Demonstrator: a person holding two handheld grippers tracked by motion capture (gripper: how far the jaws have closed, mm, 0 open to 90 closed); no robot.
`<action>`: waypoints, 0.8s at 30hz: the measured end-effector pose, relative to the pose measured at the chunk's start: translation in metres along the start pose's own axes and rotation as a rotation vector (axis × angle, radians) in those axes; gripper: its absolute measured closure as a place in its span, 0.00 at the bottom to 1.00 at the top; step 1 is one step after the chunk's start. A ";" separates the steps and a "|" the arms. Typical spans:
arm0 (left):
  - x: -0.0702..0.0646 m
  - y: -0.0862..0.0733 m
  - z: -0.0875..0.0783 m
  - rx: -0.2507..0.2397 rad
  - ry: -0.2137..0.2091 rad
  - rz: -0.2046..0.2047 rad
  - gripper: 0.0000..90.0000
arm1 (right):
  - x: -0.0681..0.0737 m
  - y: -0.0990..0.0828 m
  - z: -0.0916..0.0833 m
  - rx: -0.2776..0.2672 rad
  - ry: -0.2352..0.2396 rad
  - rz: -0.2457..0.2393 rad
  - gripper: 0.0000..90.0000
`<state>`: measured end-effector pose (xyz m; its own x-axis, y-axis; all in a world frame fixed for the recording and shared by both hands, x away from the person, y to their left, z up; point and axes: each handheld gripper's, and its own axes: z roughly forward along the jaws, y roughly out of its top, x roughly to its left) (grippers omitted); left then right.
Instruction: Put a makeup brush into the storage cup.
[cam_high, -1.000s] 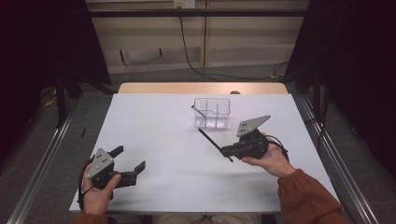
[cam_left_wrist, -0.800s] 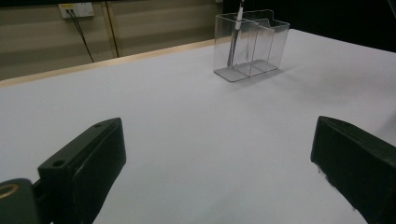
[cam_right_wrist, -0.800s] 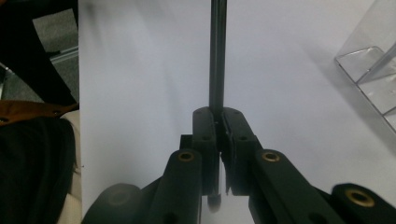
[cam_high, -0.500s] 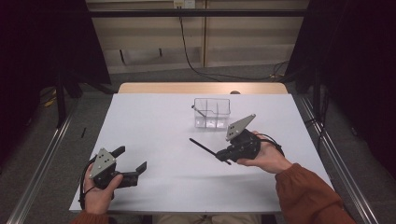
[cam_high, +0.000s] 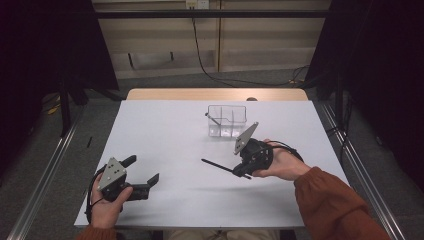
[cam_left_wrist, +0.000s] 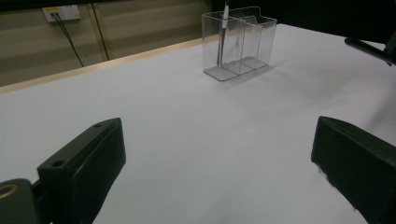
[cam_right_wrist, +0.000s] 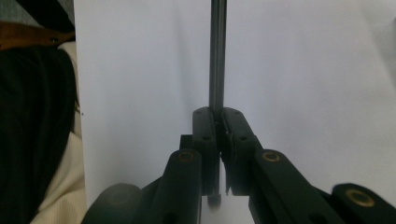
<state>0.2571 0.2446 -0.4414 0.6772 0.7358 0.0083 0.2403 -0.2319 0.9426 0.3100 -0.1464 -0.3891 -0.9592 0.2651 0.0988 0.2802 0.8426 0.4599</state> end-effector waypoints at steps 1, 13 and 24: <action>0.000 0.000 0.000 -0.001 0.003 -0.004 0.04 | 0.000 0.001 0.001 0.023 0.002 -0.001 0.94; -0.001 0.003 0.002 0.018 -0.043 0.010 0.04 | -0.002 0.006 0.007 0.162 0.032 -0.018 0.94; -0.003 0.016 0.006 0.024 -0.055 0.034 0.04 | 0.004 0.007 0.010 0.208 0.038 -0.051 0.94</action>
<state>0.2634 0.2349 -0.4288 0.7220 0.6916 0.0213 0.2326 -0.2715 0.9339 0.3086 -0.1349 -0.3944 -0.9720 0.2050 0.1151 0.2294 0.9342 0.2732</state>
